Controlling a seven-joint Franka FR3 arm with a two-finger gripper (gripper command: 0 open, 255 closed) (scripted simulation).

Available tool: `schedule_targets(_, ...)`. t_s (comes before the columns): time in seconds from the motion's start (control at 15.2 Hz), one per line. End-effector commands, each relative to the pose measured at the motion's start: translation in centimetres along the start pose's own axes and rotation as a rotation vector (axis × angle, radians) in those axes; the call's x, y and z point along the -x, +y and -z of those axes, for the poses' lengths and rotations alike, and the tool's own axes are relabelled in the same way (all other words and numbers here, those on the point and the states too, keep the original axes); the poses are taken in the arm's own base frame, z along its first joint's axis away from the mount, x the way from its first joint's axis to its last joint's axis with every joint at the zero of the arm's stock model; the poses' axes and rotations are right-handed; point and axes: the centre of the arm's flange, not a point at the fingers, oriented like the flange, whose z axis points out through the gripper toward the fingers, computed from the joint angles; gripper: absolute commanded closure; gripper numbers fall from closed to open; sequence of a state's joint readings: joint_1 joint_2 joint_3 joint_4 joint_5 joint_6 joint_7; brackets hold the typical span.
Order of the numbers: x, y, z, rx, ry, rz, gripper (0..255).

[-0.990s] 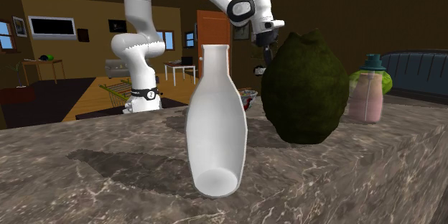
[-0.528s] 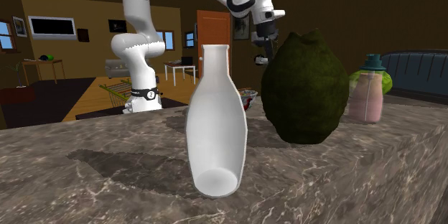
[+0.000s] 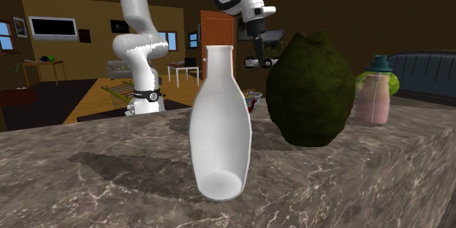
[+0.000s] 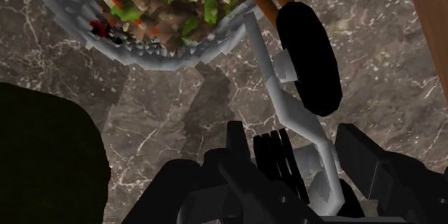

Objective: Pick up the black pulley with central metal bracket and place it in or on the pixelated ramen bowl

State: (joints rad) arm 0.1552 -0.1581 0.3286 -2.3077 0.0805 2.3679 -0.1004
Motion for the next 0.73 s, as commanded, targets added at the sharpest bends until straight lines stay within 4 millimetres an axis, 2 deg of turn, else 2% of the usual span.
schedule_targets(0.0,1.8,1.8,0.6,-0.001,0.001,0.001,255)
schedule_targets(0.53,9.0,9.3,2.3,-0.001,0.001,0.001,255)
schedule_targets(0.66,9.3,9.3,1.3,-0.001,0.001,0.001,255)
